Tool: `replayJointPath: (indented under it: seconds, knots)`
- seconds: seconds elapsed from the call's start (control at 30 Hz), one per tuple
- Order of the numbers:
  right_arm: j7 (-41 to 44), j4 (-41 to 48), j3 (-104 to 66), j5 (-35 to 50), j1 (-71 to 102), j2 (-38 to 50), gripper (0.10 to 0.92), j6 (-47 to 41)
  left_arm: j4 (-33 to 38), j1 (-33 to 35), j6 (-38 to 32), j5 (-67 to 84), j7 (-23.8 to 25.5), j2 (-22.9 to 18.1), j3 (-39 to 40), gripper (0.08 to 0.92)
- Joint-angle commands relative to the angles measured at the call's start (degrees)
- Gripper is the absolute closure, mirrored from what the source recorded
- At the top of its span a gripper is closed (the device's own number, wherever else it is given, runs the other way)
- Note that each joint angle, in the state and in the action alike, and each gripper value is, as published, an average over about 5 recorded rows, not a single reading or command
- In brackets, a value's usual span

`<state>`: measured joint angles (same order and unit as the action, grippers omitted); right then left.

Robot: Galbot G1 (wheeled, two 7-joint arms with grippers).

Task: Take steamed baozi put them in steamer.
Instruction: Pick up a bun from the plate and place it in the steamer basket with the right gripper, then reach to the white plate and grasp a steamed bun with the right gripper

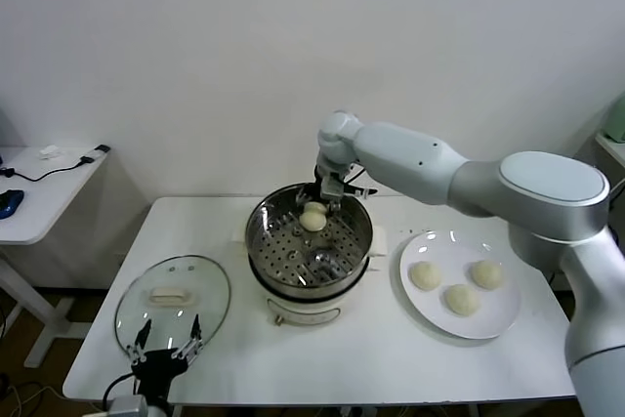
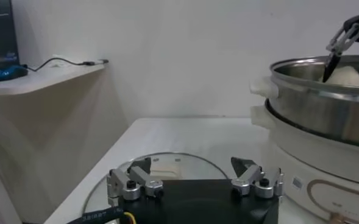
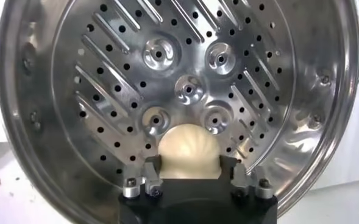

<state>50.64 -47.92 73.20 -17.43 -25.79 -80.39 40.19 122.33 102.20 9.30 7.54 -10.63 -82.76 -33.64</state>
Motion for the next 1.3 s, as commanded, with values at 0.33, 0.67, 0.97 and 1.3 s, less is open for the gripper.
replayJointPath:
  seconds: [0.33, 0.67, 0.97, 1.3]
  knots:
    - [16.61, -13.45, 11.80, 44.85, -22.25, 14.85, 0.203, -13.23, 0.71, -0.43, 0.11, 0.09, 0.13, -0.02, 0.20, 0.177]
    - [13.37, -21.35, 28.87, 52.26, -26.29, 37.30, 0.203, -38.15, 0.69, -1.05, -0.58, 0.35, 0.06, 0.06, -0.04, 0.177]
    - [3.15, -30.38, 25.93, 49.98, -12.29, 45.13, 0.203, -54.53, 0.38, -1.32, -0.38, 1.11, 0.04, -0.37, -0.30, 0.177]
    - [0.02, -23.58, 14.29, 44.82, 3.31, 40.83, 0.203, -57.80, 0.07, -1.09, -0.18, 1.35, 0.01, -0.68, -0.47, 0.177]
